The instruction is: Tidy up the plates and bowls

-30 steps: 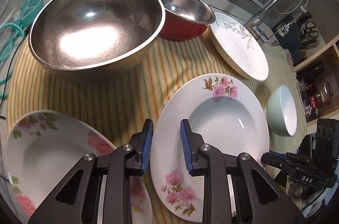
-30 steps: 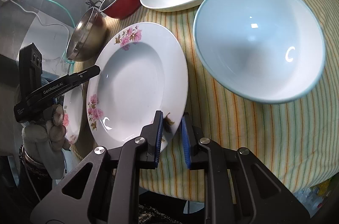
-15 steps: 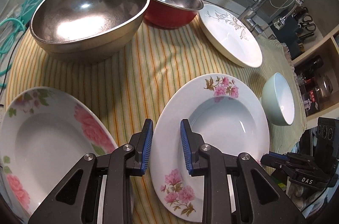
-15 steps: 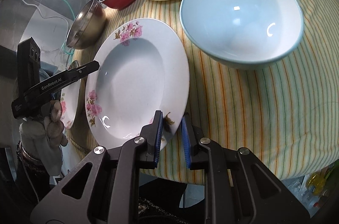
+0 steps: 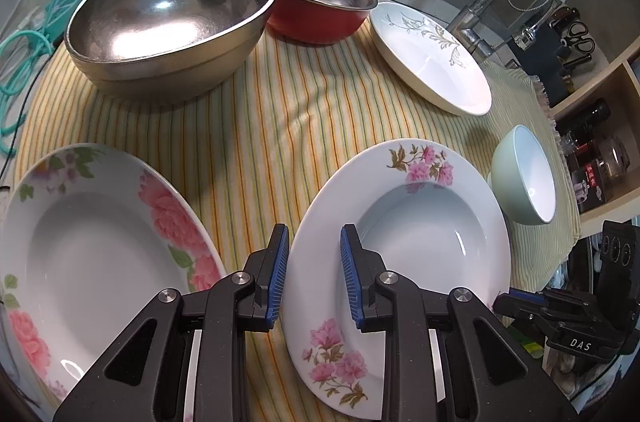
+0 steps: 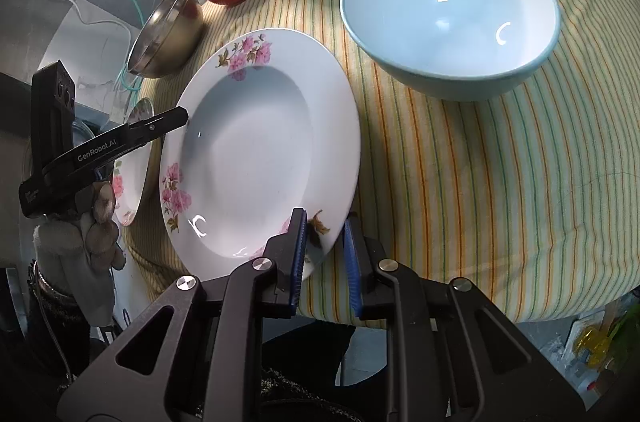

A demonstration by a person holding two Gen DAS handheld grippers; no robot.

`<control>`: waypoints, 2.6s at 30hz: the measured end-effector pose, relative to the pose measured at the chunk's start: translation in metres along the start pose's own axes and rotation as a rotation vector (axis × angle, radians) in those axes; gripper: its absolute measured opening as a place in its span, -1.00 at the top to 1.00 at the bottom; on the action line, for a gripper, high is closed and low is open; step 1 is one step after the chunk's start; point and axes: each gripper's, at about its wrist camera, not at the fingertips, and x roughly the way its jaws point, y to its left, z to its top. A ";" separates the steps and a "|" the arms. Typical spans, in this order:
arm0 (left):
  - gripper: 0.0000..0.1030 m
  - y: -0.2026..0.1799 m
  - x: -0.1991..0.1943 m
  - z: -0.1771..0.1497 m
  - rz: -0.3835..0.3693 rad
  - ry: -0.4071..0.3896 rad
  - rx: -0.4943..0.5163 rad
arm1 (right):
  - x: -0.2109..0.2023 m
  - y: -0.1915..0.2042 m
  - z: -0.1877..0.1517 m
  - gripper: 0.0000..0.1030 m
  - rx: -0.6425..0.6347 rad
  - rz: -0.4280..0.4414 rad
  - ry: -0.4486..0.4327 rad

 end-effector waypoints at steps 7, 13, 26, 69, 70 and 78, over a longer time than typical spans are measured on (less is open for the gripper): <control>0.53 -0.001 0.000 -0.002 0.000 0.001 0.004 | 0.000 0.000 -0.001 0.63 -0.006 0.000 0.003; 0.53 -0.001 0.000 -0.002 -0.001 -0.003 -0.003 | -0.002 0.005 -0.003 0.59 -0.041 -0.042 -0.009; -0.01 0.022 -0.050 -0.014 0.010 -0.127 -0.088 | -0.045 0.033 0.007 -0.17 -0.155 -0.090 -0.177; 0.21 0.166 -0.098 -0.102 0.158 -0.237 -0.514 | 0.105 0.198 0.074 0.24 -0.488 0.049 0.065; 0.24 0.167 -0.097 -0.102 0.152 -0.236 -0.515 | 0.109 0.198 0.075 0.27 -0.485 0.048 0.075; 0.55 0.169 -0.091 -0.099 0.131 -0.224 -0.505 | 0.129 0.202 0.076 0.55 -0.483 0.057 0.128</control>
